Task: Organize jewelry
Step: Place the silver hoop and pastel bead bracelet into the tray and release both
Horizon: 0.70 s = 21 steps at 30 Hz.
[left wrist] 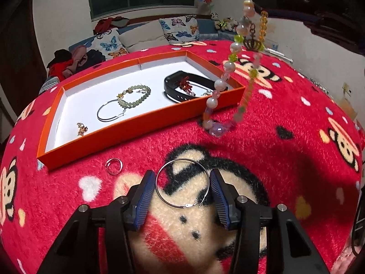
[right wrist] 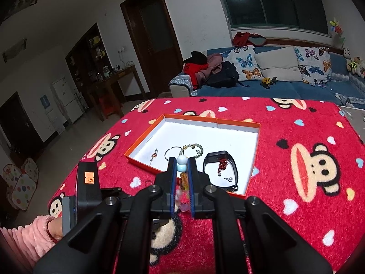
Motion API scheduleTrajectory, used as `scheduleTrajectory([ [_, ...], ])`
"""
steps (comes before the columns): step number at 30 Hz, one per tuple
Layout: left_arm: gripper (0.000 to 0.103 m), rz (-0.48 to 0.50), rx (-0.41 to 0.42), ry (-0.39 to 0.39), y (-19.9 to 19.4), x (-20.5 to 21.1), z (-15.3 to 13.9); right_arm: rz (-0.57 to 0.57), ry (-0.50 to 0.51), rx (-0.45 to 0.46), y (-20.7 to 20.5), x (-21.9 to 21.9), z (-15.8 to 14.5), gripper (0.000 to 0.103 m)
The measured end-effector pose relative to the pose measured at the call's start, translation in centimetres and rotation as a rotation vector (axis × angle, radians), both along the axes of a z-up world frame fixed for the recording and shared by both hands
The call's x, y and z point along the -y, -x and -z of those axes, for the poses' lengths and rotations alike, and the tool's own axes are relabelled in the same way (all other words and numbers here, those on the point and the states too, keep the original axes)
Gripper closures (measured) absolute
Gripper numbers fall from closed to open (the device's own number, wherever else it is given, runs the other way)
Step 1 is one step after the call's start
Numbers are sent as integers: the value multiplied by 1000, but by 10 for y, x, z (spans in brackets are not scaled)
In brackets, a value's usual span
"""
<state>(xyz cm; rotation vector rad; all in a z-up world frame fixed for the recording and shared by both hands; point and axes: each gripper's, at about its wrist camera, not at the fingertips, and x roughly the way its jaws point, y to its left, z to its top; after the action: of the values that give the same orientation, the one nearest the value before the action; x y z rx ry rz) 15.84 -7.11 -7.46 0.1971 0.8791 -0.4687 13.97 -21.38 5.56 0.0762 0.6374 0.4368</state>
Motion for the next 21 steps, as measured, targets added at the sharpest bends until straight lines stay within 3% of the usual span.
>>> scheduleTrajectory([
  [8,51,-50,60,111,-15,-34,-44,-3,-5,1,-27,2,-10,93],
  [14,51,-99,112,82,-61,-55,-72,23,-9,19,-56,6,-17,93],
  [21,51,-148,99,57,-127,-72,-72,37,-3,39,-93,5,-20,93],
])
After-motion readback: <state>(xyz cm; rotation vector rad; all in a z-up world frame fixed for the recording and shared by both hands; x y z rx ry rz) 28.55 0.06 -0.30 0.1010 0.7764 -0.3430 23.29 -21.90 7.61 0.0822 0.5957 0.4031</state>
